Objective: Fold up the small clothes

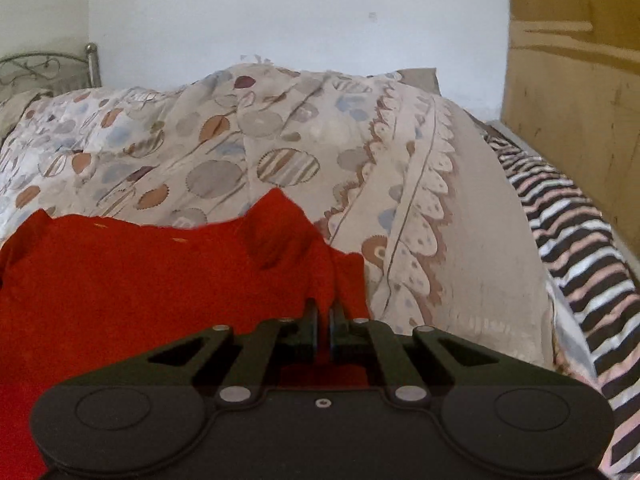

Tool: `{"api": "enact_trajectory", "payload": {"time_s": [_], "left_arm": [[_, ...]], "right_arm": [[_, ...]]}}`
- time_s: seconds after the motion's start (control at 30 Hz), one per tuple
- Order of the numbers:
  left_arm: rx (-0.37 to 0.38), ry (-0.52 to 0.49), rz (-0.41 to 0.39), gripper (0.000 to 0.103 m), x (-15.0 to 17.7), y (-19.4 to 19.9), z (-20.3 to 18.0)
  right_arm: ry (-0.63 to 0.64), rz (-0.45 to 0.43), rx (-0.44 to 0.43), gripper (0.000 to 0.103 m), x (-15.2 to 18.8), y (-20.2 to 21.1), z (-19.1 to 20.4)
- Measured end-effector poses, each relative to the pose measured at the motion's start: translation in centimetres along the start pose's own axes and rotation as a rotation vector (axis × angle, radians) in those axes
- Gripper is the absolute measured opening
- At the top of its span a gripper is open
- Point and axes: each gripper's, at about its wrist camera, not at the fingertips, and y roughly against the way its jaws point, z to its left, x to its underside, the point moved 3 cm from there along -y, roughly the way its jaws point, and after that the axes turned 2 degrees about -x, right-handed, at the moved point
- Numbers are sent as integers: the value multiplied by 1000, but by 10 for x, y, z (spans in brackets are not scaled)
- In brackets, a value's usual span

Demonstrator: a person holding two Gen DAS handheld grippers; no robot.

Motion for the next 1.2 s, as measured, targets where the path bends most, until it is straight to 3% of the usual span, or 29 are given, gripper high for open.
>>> {"api": "enact_trajectory", "payload": {"time_s": [0.07, 0.2, 0.33, 0.4, 0.53, 0.7, 0.8, 0.87, 0.93, 0.97, 1.0, 1.03, 1.13, 1.2], "left_arm": [[12, 43, 7, 14, -3, 3, 4], [-13, 9, -35, 24, -11, 10, 1], [-39, 24, -83, 24, -20, 11, 0], [-55, 32, -99, 30, -24, 6, -2], [-81, 11, -97, 33, -32, -13, -7], [-205, -57, -41, 38, -29, -40, 1], [-226, -43, -50, 38, -25, -40, 9], [-199, 2, -80, 38, -25, -30, 13], [-184, 24, -129, 49, -25, -17, 12], [-194, 21, -159, 68, -25, -9, 10], [-200, 13, -195, 78, -25, -1, 6], [-194, 1, -231, 79, -25, 6, 2], [-140, -41, -307, 87, -26, 21, -14], [-96, -93, -316, 95, -26, 21, -27]], "right_arm": [[-12, -1, 0, 4, -2, 0, 1], [1, -9, -1, 5, -7, 2, 3], [16, -40, 20, 5, -8, 10, 5], [16, -45, 20, 5, -7, 12, 5], [36, -10, 37, 5, -1, 4, 6], [42, -9, 34, 5, 0, 5, 5], [55, -1, 34, 5, 3, 4, 5], [53, 0, 33, 7, 3, 3, 5], [41, -5, 17, 19, 3, 4, 3], [31, -16, -3, 42, 2, 5, 3], [20, -31, -16, 57, 0, 8, 2], [10, -52, -28, 79, -2, 12, 2], [25, -106, -41, 83, -10, 21, 5], [66, -108, -30, 90, -16, 21, 10]]}}
